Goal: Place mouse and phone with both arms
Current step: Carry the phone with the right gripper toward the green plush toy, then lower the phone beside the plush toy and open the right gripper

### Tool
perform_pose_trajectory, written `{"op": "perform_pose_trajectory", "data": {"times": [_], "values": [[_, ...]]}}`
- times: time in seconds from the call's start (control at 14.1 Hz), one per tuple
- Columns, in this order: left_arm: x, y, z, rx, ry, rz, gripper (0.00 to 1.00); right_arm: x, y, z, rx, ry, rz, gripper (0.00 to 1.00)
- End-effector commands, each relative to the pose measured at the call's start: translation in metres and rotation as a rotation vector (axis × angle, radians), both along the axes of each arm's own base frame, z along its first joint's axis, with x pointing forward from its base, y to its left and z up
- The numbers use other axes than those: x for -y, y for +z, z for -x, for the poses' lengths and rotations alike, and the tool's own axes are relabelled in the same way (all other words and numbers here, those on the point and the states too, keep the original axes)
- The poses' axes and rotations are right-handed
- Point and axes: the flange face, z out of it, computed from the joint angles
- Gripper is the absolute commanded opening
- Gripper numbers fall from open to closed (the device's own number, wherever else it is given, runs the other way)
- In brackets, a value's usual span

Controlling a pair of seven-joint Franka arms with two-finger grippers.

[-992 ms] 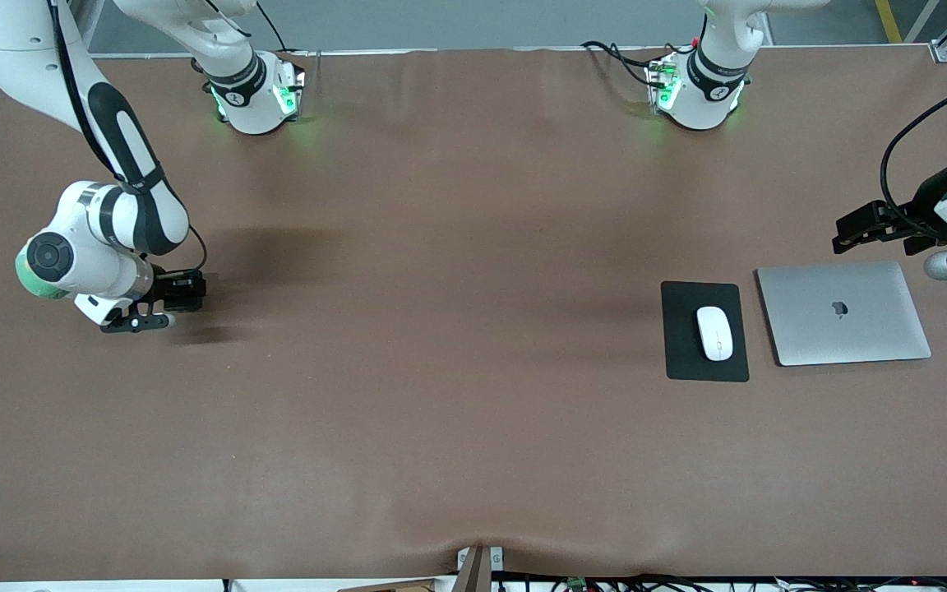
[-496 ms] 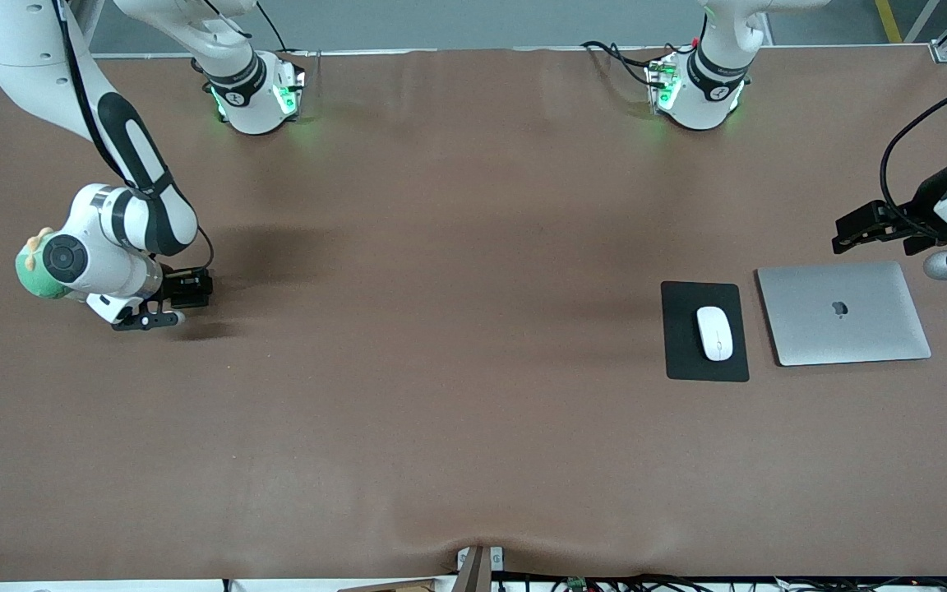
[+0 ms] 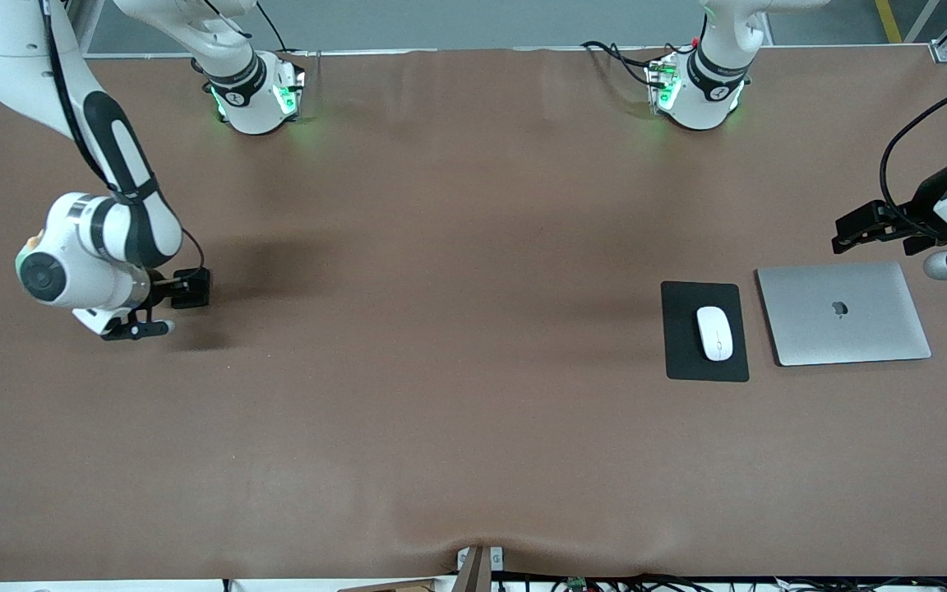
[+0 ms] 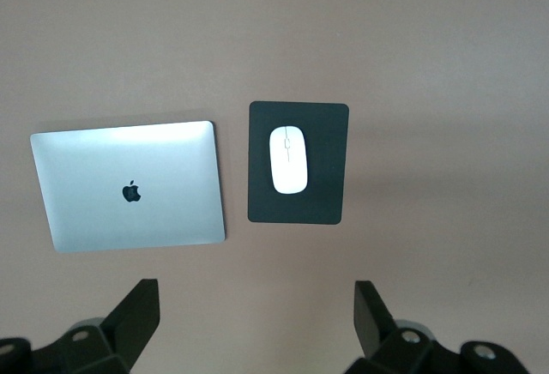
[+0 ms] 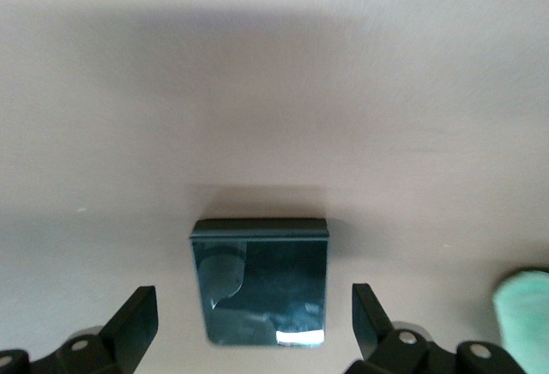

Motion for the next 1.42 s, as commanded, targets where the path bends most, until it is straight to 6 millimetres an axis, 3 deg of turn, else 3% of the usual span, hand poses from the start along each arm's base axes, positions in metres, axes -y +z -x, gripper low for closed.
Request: {"op": "perform_pose_trajectory", "data": {"times": [0.0,0.14,0.35,0.5,0.64,0.78,1.13,1.35], "values": [[0.001,0.007,-0.002,0.012,-0.018,0.007,1.00,-0.006,0.044,-0.031,-0.033,0.012,-0.014,1.00],[0.001,0.007,-0.002,0.012,-0.018,0.007,1.00,-0.011,0.082,-0.052,-0.046,0.024,-0.020,1.00],[0.001,0.006,-0.002,0.010,-0.018,0.007,1.00,-0.023,0.116,-0.070,-0.011,0.047,-0.011,1.00],[0.002,0.007,-0.002,0.012,-0.021,0.007,1.00,-0.020,0.145,-0.087,0.053,0.056,0.000,1.00],[0.002,0.007,-0.002,0.012,-0.021,0.007,1.00,-0.024,0.188,-0.100,0.091,0.056,-0.005,1.00],[0.002,0.007,-0.002,0.012,-0.021,0.007,1.00,-0.032,0.223,-0.102,0.064,0.066,-0.003,1.00],[0.002,0.008,-0.001,0.013,-0.021,0.007,1.00,-0.024,0.275,-0.103,0.126,0.046,-0.018,1.00],[0.002,0.009,-0.001,0.015,-0.021,0.007,1.00,-0.033,0.323,-0.103,0.166,0.046,-0.052,1.00]]}}
